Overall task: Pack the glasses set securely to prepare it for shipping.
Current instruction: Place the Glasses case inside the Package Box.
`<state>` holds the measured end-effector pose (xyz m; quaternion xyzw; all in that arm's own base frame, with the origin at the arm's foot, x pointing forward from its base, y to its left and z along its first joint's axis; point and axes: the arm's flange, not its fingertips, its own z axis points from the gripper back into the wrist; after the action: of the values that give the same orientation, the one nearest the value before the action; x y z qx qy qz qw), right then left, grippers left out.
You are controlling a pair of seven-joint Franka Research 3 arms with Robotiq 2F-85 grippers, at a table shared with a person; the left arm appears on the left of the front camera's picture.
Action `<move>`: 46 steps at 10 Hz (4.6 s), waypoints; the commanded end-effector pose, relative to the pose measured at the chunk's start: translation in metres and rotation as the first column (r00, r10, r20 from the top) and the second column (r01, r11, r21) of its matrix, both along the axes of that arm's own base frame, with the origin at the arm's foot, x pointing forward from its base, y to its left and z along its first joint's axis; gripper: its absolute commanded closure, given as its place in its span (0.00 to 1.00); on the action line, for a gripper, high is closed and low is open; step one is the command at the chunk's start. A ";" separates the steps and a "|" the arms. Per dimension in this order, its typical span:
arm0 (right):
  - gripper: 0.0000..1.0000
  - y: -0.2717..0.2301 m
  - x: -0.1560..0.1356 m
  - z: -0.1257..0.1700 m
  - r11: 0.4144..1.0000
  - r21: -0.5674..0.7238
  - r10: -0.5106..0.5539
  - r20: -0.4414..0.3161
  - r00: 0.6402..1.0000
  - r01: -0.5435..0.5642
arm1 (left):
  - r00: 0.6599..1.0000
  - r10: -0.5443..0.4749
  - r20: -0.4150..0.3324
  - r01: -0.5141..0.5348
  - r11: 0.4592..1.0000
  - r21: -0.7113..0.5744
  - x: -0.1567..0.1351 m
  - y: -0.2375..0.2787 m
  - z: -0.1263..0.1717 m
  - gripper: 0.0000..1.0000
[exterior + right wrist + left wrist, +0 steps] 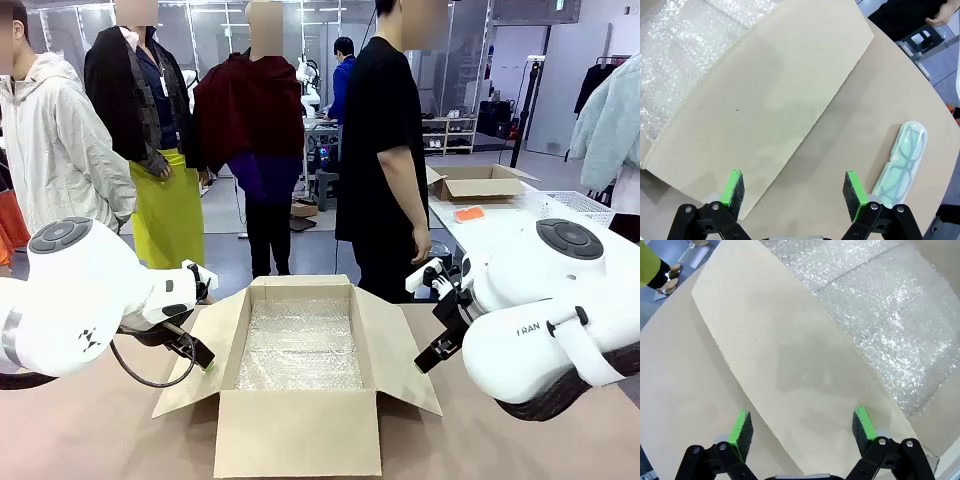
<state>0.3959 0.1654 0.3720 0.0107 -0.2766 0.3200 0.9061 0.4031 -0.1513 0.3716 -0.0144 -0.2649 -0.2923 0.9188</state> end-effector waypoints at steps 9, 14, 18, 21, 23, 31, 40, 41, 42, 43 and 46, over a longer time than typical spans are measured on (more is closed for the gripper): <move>0.00 0.000 0.000 0.000 1.000 -0.001 0.000 0.000 1.000 0.000 | 1.000 -0.001 0.000 0.001 1.000 0.000 0.000 -0.001 0.000 0.00; 0.00 -0.064 0.043 0.064 0.976 -0.108 -0.199 -0.101 0.975 0.188 | 0.956 -0.277 -0.093 0.236 0.919 -0.316 -0.057 0.082 0.121 0.00; 0.00 -0.101 0.101 0.008 0.938 -0.101 -0.347 -0.215 0.913 0.333 | 0.875 -0.456 0.166 0.484 0.797 -0.363 -0.131 0.114 0.175 0.00; 0.00 -0.113 0.120 -0.023 0.929 -0.126 -0.368 -0.207 0.906 0.348 | 0.889 -0.429 0.162 0.459 0.818 -0.346 -0.121 0.118 0.199 0.00; 0.00 -0.117 0.130 -0.033 0.918 -0.150 -0.393 -0.205 0.897 0.367 | 0.889 -0.429 0.162 0.459 0.818 -0.346 -0.121 0.118 0.199 0.00; 0.00 -0.131 0.160 -0.065 0.892 -0.035 -0.443 -0.264 0.857 0.451 | 0.889 -0.429 0.162 0.459 0.818 -0.346 -0.121 0.118 0.199 0.00; 0.58 -0.131 0.151 -0.039 0.881 -0.030 -0.457 -0.307 0.835 0.471 | 0.889 -0.429 0.162 0.459 0.818 -0.346 -0.121 0.118 0.199 0.00; 0.58 -0.129 0.150 -0.024 0.893 -0.024 -0.434 -0.316 0.844 0.450 | 0.889 -0.429 0.162 0.459 0.818 -0.346 -0.121 0.118 0.199 0.00; 0.58 -0.124 0.149 -0.002 0.908 -0.019 -0.404 -0.316 0.859 0.419 | 0.889 -0.429 0.162 0.459 0.818 -0.346 -0.121 0.118 0.199 0.00; 0.58 -0.119 0.150 0.021 0.924 -0.007 -0.363 -0.327 0.872 0.382 | 0.889 -0.429 0.162 0.459 0.818 -0.346 -0.121 0.118 0.199 0.00; 0.58 -0.090 0.151 0.100 0.997 -0.037 -0.074 -0.363 0.929 0.064 | 0.889 -0.429 0.162 0.459 0.818 -0.346 -0.121 0.118 0.199 0.00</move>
<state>0.5390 0.0755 0.4536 0.0403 -0.1089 0.2240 0.9676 0.2837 -0.0339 0.5694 -0.2326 -0.3387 -0.4357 0.8008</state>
